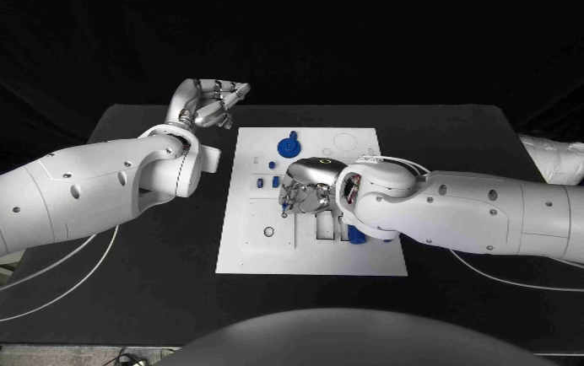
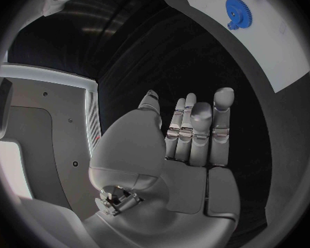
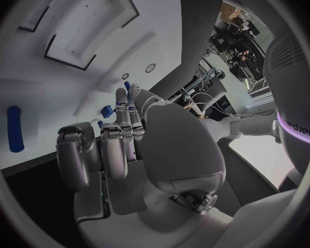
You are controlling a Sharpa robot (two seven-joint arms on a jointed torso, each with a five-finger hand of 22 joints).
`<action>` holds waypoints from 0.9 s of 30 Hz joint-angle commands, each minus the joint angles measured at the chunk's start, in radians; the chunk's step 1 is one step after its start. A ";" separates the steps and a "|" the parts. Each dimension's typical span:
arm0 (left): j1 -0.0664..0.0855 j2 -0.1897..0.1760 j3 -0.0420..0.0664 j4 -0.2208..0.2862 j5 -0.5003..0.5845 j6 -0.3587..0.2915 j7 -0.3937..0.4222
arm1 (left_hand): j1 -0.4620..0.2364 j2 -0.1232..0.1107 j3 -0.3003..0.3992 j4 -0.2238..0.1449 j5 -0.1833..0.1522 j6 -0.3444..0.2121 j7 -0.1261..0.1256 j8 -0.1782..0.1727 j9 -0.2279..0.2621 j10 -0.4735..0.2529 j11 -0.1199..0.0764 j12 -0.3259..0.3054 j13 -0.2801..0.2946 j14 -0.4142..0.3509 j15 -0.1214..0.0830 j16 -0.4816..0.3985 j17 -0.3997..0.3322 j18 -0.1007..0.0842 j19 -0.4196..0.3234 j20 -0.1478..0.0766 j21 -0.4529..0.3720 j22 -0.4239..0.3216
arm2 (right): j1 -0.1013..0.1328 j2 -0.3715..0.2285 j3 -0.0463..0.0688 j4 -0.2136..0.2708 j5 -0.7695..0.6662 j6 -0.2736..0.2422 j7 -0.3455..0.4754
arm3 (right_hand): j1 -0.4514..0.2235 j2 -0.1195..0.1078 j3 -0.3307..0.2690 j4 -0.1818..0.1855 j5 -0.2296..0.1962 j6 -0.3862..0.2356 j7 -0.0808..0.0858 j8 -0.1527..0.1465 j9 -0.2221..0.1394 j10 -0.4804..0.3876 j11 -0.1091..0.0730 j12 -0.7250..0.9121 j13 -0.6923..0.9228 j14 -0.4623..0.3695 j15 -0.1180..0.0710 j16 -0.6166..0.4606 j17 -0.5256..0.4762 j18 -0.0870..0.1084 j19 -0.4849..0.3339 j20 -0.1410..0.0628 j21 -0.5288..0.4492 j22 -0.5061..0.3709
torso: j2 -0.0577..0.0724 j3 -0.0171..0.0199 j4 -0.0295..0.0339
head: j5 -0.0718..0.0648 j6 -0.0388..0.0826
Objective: Assemble the parts on the task board
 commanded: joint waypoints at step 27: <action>0.001 -0.005 0.001 0.004 -0.004 0.012 0.014 | -0.002 0.008 -0.007 0.000 0.004 -0.006 -0.003 0.003 0.000 -0.002 -0.002 0.005 0.001 0.004 0.002 -0.005 -0.002 0.003 0.005 0.000 -0.003 -0.001 | -0.008 0.022 -0.001 -0.023 -0.011 0.040 0.007 | -0.002 0.006 -0.003 -0.003 0.005 -0.003 0.000 -0.003 0.001 -0.010 0.008 -0.006 -0.002 0.106 0.010 0.004 0.264 -0.007 0.105 0.012 0.004 0.263 | -0.001 -0.0005 0.0011 | -0.004 0.000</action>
